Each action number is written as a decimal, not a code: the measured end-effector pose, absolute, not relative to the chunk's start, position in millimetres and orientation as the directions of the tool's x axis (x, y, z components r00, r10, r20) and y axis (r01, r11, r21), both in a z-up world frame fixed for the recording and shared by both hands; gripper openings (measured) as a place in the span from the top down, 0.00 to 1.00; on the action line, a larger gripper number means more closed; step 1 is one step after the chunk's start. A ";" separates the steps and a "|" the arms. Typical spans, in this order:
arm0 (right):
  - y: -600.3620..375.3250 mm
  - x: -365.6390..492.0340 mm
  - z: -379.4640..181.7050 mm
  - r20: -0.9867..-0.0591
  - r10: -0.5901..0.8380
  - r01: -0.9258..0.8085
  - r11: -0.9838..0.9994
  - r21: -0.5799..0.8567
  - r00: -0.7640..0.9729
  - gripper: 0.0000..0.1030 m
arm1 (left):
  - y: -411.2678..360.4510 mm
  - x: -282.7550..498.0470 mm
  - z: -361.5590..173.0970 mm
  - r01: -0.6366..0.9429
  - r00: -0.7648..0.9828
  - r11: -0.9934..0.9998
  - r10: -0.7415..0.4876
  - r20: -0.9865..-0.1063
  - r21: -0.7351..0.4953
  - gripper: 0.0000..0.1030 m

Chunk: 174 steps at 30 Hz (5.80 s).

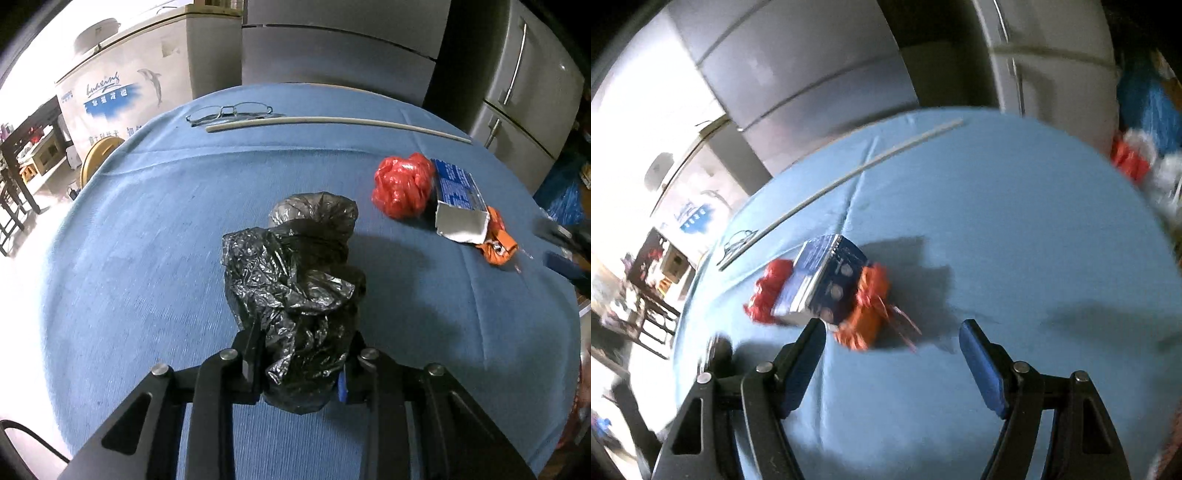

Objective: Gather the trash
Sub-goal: 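Grasp the orange mesh bag with the right tool while the left holds the black bag, then carry the black bag with the left tool while the right carries the orange bag to the basket, then drop the orange bag into the basket with the right tool while the left drops the black bag, then move the left tool to the table and grasp the blue-and-white paper box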

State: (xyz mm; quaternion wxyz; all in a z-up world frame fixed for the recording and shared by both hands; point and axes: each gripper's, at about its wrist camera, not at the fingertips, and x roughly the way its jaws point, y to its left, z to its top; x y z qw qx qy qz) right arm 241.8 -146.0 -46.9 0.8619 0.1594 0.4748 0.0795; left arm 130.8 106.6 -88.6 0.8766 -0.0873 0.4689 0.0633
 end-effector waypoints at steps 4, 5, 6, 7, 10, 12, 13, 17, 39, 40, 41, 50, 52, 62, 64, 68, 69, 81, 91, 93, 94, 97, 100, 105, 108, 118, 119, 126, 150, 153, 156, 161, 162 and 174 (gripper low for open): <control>-132.9 262.9 -61.5 -0.814 0.288 0.024 0.938 0.347 0.504 0.44 | 109.2 126.6 -88.0 -0.196 0.548 0.977 0.036 -0.836 -0.087 0.71; -125.8 267.0 -65.1 -0.829 0.270 0.011 0.949 0.315 0.490 0.47 | 108.0 124.3 -86.9 -0.197 0.548 0.977 0.038 -0.836 -0.085 0.71; -121.6 270.2 -68.7 -0.842 0.252 0.003 0.957 0.289 0.477 0.49 | 107.1 123.7 -86.6 -0.197 0.547 0.977 0.039 -0.836 -0.084 0.71; -117.9 272.0 -74.7 -0.849 0.253 -0.006 0.959 0.282 0.464 0.52 | 106.9 125.3 -87.2 -0.197 0.546 0.977 0.039 -0.837 -0.083 0.71; -106.8 268.0 -71.2 -0.857 0.246 -0.082 0.968 0.235 0.453 0.74 | 103.0 127.0 -86.1 -0.191 0.547 0.979 0.043 -0.836 -0.075 0.71; -101.1 258.0 -67.6 -0.857 0.221 -0.126 0.975 0.183 0.465 0.74 | 99.1 127.0 -83.9 -0.186 0.550 0.980 0.044 -0.834 -0.071 0.71; -102.4 252.4 -67.2 -0.856 0.224 -0.132 0.974 0.183 0.465 0.74 | 97.1 126.3 -82.4 -0.184 0.552 0.981 0.044 -0.833 -0.070 0.71; -122.4 226.1 -64.8 -0.846 0.244 -0.111 0.970 0.218 0.474 0.74 | 87.3 121.0 -72.6 -0.169 0.569 0.984 0.046 -0.821 -0.061 0.71; -226.3 84.4 -21.8 -0.719 0.331 0.015 0.903 0.429 0.611 0.74 | 26.1 82.6 -26.9 -0.052 0.629 0.998 -0.002 -0.778 -0.045 0.73; -230.3 80.7 -19.3 -0.712 0.332 0.019 0.900 0.436 0.619 0.74 | 23.4 81.5 -25.2 -0.046 0.632 0.998 -0.004 -0.775 -0.042 0.73; -231.7 79.1 -18.0 -0.708 0.332 0.021 0.898 0.440 0.624 0.74 | 19.7 80.7 -23.3 -0.039 0.634 0.998 -0.006 -0.773 -0.040 0.73; -261.6 60.6 -11.4 -0.679 0.320 0.058 0.880 0.472 0.661 0.74 | -12.2 76.0 -13.8 0.026 0.640 1.000 -0.027 -0.768 -0.014 0.73; -270.5 55.5 -11.3 -0.672 0.319 0.070 0.873 0.484 0.668 0.74 | -19.5 75.7 -12.1 0.041 0.638 0.999 -0.034 -0.769 -0.009 0.73; -322.0 32.3 -17.8 -0.660 0.266 0.159 0.845 0.510 0.702 0.74 | -89.4 69.9 -16.9 0.199 0.606 0.980 -0.101 -0.789 0.027 0.73; -334.5 26.1 -19.3 -0.660 0.249 0.183 0.839 0.513 0.709 0.74 | -102.1 69.3 -17.9 0.228 0.597 0.973 -0.117 -0.793 0.029 0.73; -359.1 13.9 -21.7 -0.661 0.213 0.230 0.825 0.516 0.719 0.74 | -129.8 68.5 -18.2 0.284 0.585 0.958 -0.144 -0.798 0.035 0.73; -365.1 10.8 -22.0 -0.662 0.203 0.242 0.822 0.515 0.721 0.74 | -136.3 68.6 -18.2 0.298 0.581 0.954 -0.152 -0.800 0.035 0.73; -427.2 -16.3 -26.7 -0.688 0.077 0.367 0.800 0.474 0.721 0.74 | -188.8 69.8 -22.8 0.401 0.539 0.915 -0.207 -0.816 0.033 0.73; -457.5 -31.5 -27.0 -0.705 0.004 0.432 0.788 0.439 0.709 0.74 | -233.3 69.2 -14.9 0.494 0.512 0.869 -0.273 -0.814 0.019 0.73; -460.2 -34.1 -25.6 -0.705 -0.008 0.440 0.787 0.433 0.710 0.74 | -244.9 67.8 -11.7 0.520 0.509 0.854 -0.293 -0.810 0.018 0.73; -462.4 -35.5 -24.2 -0.705 -0.021 0.446 0.787 0.426 0.709 0.74 | -249.5 66.7 -10.4 0.532 0.506 0.846 -0.303 -0.808 0.016 0.73; -466.8 -37.6 -20.9 -0.707 -0.051 0.459 0.793 0.401 0.705 0.74 | -267.2 61.0 -6.5 0.573 0.494 0.819 -0.336 -0.802 0.010 0.73; -473.2 -39.1 -19.6 -0.714 -0.079 0.475 0.796 0.374 0.696 0.74 | -281.8 55.6 -4.4 0.606 0.481 0.795 -0.359 -0.800 0.008 0.73; -487.5 -41.3 -20.7 -0.722 -0.110 0.503 0.788 0.355 0.683 0.74 | -296.1 50.2 -3.1 0.640 0.464 0.768 -0.382 -0.800 0.005 0.73; -495.2 -41.5 -23.2 -0.728 -0.123 0.516 0.784 0.345 0.674 0.74 | -303.4 50.6 -2.6 0.649 0.454 0.761 -0.390 -0.801 -0.002 0.73; -514.1 -35.0 -36.8 -0.757 -0.130 0.538 0.779 0.321 0.641 0.74 | -330.9 47.3 -8.0 0.687 0.425 0.726 -0.411 -0.807 -0.008 0.73; -515.8 -34.6 -38.1 -0.758 -0.129 0.539 0.778 0.323 0.639 0.74 | -333.0 47.2 -8.7 0.690 0.422 0.724 -0.412 -0.808 -0.009 0.73; -521.6 -30.4 -53.2 -0.795 -0.109 0.554 0.773 0.310 0.597 0.72 | -350.6 49.1 -14.3 0.701 0.403 0.713 -0.410 -0.818 -0.012 0.73; -533.4 -48.7 -46.8 -0.803 -0.186 0.622 0.736 0.268 0.566 0.27 | -373.5 53.7 -29.0 0.732 0.347 0.681 -0.404 -0.846 -0.025 0.73; -535.9 -55.3 -43.5 -0.798 -0.198 0.634 0.723 0.273 0.569 0.27 | -381.1 54.1 -32.0 0.743 0.333 0.668 -0.402 -0.853 -0.024 0.73; -537.6 -61.4 -40.4 -0.795 -0.208 0.645 0.712 0.277 0.570 0.27 | -389.5 56.5 -38.1 0.746 0.311 0.666 -0.389 -0.867 -0.031 0.69; -535.6 -67.0 -34.2 -0.788 -0.219 0.653 0.703 0.281 0.575 0.27 | -387.6 55.4 -32.6 0.743 0.315 0.668 -0.397 -0.862 -0.036 0.35; -533.9 -66.6 -33.4 -0.788 -0.218 0.651 0.705 0.281 0.576 0.27 | -384.0 54.6 -29.3 0.739 0.330 0.673 -0.400 -0.855 -0.029 0.33; -480.0 -34.9 -31.0 -0.783 -0.143 0.546 0.791 0.277 0.605 0.27 | -273.2 87.1 -12.2 0.549 0.454 0.835 -0.326 -0.829 -0.028 0.33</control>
